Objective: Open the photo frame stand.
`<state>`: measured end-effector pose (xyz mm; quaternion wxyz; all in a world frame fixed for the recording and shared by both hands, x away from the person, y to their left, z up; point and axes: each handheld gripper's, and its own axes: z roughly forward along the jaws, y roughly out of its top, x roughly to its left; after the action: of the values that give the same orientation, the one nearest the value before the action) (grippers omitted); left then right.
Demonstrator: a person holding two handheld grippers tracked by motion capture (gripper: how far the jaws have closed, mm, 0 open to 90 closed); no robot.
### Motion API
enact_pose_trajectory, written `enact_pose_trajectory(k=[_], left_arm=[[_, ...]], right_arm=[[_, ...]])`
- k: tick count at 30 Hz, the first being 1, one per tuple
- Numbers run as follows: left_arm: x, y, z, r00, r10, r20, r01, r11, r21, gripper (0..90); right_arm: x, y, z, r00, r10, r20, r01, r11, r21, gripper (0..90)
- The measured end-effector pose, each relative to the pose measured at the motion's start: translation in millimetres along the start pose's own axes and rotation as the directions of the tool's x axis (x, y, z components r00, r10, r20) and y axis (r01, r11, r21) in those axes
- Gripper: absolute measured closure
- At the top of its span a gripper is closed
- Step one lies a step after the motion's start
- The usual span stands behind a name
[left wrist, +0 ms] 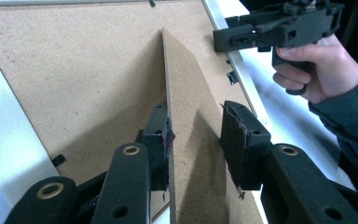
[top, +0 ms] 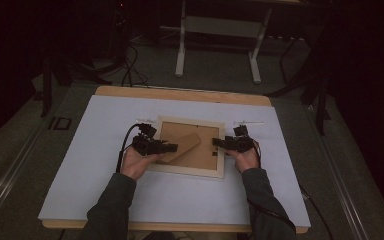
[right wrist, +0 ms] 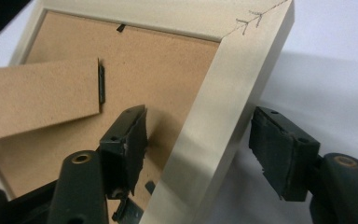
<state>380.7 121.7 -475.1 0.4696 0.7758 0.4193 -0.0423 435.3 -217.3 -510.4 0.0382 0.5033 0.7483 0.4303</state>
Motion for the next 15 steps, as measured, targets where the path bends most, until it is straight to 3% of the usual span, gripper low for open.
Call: enact_pose_trajectory(k=[4,15], left_arm=[[-2.4,-0.5,-1.0,0.9997,0.022,0.007,-0.022,0.9997,-0.007,65.5],[-4.6,-0.7,-3.4,0.9985,0.055,0.011,-0.054,0.9983,-0.019,65.5]], right_arm=[[-2.5,2.1,0.8,0.9980,0.033,-0.055,-0.032,0.999,0.014,34.4],[-7.5,0.7,-6.2,0.9905,0.096,-0.098,-0.099,0.995,-0.025,42.6]])
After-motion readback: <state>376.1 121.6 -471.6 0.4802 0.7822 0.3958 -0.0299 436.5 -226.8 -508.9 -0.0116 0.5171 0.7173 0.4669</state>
